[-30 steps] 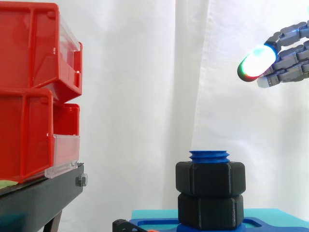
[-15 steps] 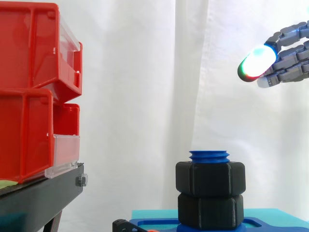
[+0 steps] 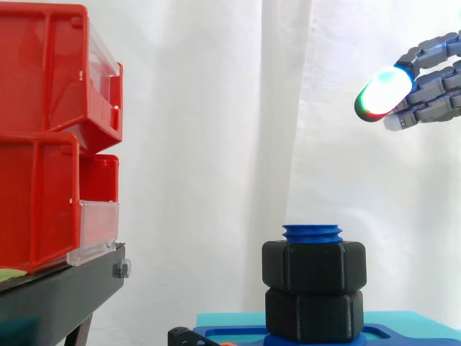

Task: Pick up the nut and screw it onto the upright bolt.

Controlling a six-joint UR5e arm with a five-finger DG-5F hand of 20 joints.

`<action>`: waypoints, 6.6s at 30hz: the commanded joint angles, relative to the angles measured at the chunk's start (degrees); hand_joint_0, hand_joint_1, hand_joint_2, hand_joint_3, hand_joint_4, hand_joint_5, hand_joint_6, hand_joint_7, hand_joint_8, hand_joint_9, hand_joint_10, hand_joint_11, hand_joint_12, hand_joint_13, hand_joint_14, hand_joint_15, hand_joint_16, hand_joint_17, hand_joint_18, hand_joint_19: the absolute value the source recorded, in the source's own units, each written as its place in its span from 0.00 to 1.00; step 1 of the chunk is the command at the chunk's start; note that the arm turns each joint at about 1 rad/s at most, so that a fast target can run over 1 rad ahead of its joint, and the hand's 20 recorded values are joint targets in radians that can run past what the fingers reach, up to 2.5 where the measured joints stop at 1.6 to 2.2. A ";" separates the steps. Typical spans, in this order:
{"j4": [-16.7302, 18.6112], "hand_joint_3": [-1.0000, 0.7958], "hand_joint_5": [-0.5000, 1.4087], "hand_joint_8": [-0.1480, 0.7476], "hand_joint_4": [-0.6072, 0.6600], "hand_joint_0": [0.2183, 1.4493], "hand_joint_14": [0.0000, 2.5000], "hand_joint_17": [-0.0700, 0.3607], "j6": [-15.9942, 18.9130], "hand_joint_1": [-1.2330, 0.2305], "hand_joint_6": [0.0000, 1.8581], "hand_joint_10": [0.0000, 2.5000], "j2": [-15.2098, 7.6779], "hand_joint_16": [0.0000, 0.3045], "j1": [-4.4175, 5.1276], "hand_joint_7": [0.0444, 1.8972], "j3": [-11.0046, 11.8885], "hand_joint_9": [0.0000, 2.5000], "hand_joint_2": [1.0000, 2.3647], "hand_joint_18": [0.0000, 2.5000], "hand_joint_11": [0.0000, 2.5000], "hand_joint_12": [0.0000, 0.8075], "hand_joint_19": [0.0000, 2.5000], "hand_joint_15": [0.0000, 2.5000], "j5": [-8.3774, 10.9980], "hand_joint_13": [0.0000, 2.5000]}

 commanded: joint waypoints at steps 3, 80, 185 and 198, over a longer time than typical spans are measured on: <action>0.00 0.28 0.14 0.36 0.51 0.20 0.00 0.38 0.00 0.66 0.27 0.00 -0.02 0.13 0.00 0.32 0.00 0.07 0.00 0.00 0.00 0.40 0.00 0.00 0.01 0.08; 0.00 0.28 0.14 0.37 0.52 0.21 0.00 0.37 0.00 0.64 0.27 0.00 -0.02 0.13 0.00 0.32 0.00 0.08 0.00 0.00 0.00 0.40 0.00 0.00 0.01 0.08; 0.00 0.28 0.15 0.36 0.53 0.22 0.00 0.36 0.00 0.60 0.27 0.00 -0.02 0.12 0.00 0.32 0.00 0.09 0.00 0.00 0.00 0.38 0.00 0.00 0.01 0.10; 0.00 0.28 0.15 0.37 0.54 0.22 0.00 0.36 0.00 0.60 0.27 0.00 -0.02 0.12 0.00 0.32 0.00 0.09 0.00 0.00 0.00 0.38 0.00 0.00 0.01 0.10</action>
